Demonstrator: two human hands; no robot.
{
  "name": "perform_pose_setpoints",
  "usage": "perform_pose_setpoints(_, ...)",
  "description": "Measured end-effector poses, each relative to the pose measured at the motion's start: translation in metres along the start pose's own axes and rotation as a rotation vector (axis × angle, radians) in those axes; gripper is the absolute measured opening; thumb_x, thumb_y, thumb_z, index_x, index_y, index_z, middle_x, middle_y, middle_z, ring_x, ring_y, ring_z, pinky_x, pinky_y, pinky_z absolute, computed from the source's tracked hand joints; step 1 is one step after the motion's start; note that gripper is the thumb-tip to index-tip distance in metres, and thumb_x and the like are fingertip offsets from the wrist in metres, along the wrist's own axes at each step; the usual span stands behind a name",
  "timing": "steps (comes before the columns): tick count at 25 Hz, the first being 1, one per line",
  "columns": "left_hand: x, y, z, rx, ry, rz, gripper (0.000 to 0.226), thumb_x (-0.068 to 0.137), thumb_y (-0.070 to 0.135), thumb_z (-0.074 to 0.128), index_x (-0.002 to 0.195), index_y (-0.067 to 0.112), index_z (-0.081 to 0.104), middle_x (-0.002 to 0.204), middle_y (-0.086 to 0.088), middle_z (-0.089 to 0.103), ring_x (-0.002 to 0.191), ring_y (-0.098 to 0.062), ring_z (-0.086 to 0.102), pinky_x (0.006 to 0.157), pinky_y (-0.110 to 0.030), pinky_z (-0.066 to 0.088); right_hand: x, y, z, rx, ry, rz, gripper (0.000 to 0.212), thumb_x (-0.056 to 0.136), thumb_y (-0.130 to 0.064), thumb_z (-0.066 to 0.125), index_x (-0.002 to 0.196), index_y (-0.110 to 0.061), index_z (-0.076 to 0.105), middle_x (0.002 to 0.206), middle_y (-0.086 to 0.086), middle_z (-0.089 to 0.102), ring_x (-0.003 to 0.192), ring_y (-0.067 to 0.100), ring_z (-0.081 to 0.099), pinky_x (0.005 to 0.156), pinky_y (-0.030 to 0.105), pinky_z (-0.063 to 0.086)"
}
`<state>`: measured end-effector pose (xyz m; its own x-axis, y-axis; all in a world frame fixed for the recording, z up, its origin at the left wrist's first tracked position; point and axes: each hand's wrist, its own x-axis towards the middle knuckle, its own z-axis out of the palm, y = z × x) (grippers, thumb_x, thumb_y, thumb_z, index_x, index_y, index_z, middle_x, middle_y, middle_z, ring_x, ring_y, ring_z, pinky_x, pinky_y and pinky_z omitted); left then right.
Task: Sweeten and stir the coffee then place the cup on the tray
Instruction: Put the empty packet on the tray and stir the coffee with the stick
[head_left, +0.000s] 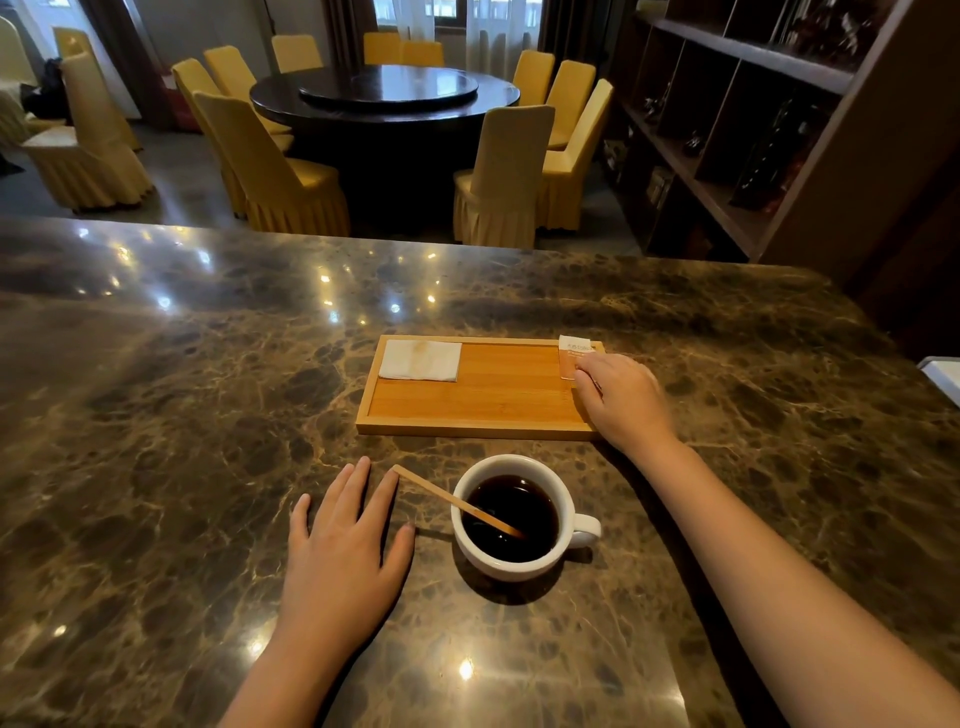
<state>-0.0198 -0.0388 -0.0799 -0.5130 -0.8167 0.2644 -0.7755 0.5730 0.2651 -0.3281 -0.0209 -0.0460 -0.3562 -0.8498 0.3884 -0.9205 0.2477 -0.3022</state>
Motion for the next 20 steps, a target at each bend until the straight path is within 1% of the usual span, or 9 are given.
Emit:
perform_pose_setpoints(4,-0.001,-0.001,-0.001,0.000,0.003,0.002,0.060,0.082,0.051,0.027,0.131,0.020,0.041,0.142,-0.009,0.034,0.130,-0.014,0.017,0.103,-0.053,0.011,-0.003,-0.006,-0.007,-0.036,-0.015,-0.008,0.029,0.096,-0.027,0.042,0.108,-0.012,0.064,0.114,0.007,0.067,0.108,0.023,0.057,0.101,0.044,0.034)
perform_pose_setpoints(6,-0.001,-0.001,-0.001,-0.003,0.007,0.002,0.059,0.082,0.050,0.028,0.131,0.020,0.041,0.142,-0.010,0.034,0.131,-0.016,0.019,0.103,-0.053,0.011,-0.006,-0.017,-0.019,-0.027,0.031,-0.031,0.030,0.095,-0.030,0.043,0.108,-0.014,0.064,0.112,0.006,0.068,0.108,0.023,0.057,0.099,0.043,0.035)
perform_pose_setpoints(8,-0.001,0.000,-0.001,-0.005,0.003,-0.001,0.059,0.082,0.050,0.028,0.132,0.020,0.041,0.143,-0.009,0.034,0.131,-0.017,0.020,0.104,-0.053,0.011,-0.009,-0.043,-0.039,0.071,0.041,-0.086,0.031,0.093,-0.034,0.046,0.109,-0.015,0.063,0.111,0.005,0.067,0.108,0.022,0.056,0.094,0.039,0.038)
perform_pose_setpoints(9,0.000,0.000,0.000,-0.003,-0.001,-0.001,0.059,0.083,0.050,0.027,0.132,0.020,0.040,0.143,-0.009,0.033,0.132,-0.018,0.020,0.104,-0.053,0.011,-0.011,-0.061,-0.051,0.146,-0.010,-0.124,0.031,0.092,-0.035,0.048,0.111,-0.015,0.063,0.111,0.004,0.066,0.108,0.020,0.055,0.091,0.035,0.039)
perform_pose_setpoints(11,0.000,0.000,0.000,0.000,-0.004,0.000,0.060,0.083,0.050,0.027,0.133,0.020,0.039,0.143,-0.009,0.032,0.132,-0.018,0.020,0.104,-0.054,0.011,-0.020,-0.101,-0.073,0.295,-0.228,-0.219,0.035,0.087,-0.042,0.053,0.112,-0.019,0.063,0.110,0.001,0.065,0.104,0.014,0.053,0.086,0.029,0.040)
perform_pose_setpoints(13,-0.001,0.000,-0.002,-0.004,-0.009,0.002,0.060,0.083,0.051,0.025,0.134,0.022,0.037,0.144,-0.009,0.030,0.133,-0.017,0.017,0.105,-0.053,0.009,-0.030,-0.132,-0.082,0.335,-0.464,-0.322,0.039,0.082,-0.047,0.058,0.111,-0.022,0.063,0.107,-0.002,0.062,0.098,0.010,0.051,0.081,0.026,0.043)
perform_pose_setpoints(14,-0.001,0.000,-0.002,-0.007,-0.011,0.001,0.061,0.083,0.051,0.024,0.135,0.022,0.036,0.145,-0.009,0.030,0.133,-0.017,0.017,0.105,-0.052,0.009,-0.034,-0.142,-0.081,0.320,-0.551,-0.364,0.040,0.081,-0.047,0.060,0.111,-0.021,0.064,0.107,-0.002,0.060,0.097,0.009,0.051,0.080,0.026,0.044)
perform_pose_setpoints(17,-0.002,0.001,-0.003,-0.008,-0.006,0.001,0.060,0.083,0.051,0.023,0.133,0.021,0.039,0.144,-0.011,0.032,0.133,-0.019,0.019,0.104,-0.053,0.010,-0.038,-0.153,-0.068,0.270,-0.673,-0.413,0.035,0.081,-0.038,0.065,0.109,-0.018,0.064,0.105,0.001,0.060,0.093,0.011,0.051,0.077,0.029,0.046)
perform_pose_setpoints(20,-0.002,0.000,-0.002,0.012,-0.013,0.004,0.060,0.083,0.051,0.024,0.132,0.021,0.040,0.144,-0.011,0.032,0.133,-0.020,0.020,0.104,-0.053,0.011,-0.039,-0.155,-0.059,0.346,-0.673,-0.385,0.018,0.082,-0.024,0.066,0.098,-0.015,0.068,0.091,-0.004,0.060,0.083,0.007,0.053,0.069,0.019,0.044)
